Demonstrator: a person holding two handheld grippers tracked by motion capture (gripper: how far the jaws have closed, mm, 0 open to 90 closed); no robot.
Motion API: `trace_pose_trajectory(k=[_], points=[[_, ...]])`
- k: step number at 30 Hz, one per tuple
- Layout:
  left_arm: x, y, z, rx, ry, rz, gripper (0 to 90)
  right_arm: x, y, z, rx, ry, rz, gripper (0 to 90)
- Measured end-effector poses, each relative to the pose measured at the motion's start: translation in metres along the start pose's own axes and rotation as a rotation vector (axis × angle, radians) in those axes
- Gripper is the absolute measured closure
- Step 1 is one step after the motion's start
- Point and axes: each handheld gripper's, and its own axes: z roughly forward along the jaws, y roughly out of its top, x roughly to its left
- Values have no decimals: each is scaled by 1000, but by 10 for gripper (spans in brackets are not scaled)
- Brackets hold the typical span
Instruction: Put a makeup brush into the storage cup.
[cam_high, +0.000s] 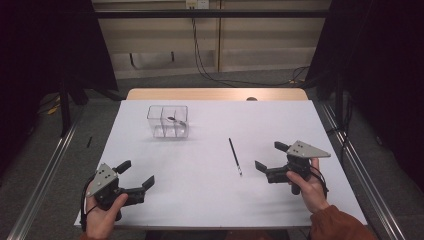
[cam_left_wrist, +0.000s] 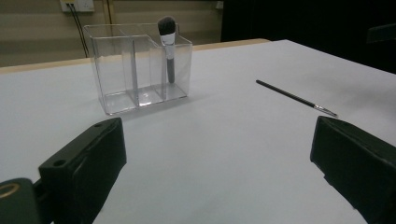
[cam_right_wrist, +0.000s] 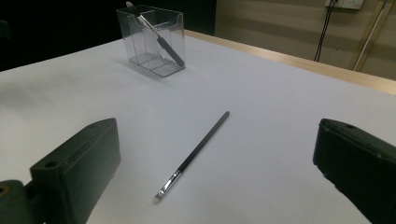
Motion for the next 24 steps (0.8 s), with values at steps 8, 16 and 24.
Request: trace_pose_trajectory(k=[8,16,24], points=[[1,0,-1,-5,-4,-2,34,1,9,17,-3,12,7,5],[0,0,0,2,-13,11,34,2,12,32,-3,7,0,7],[0,0,1,2,-17,5,36,2,26,46,-10,15,-7,8]])
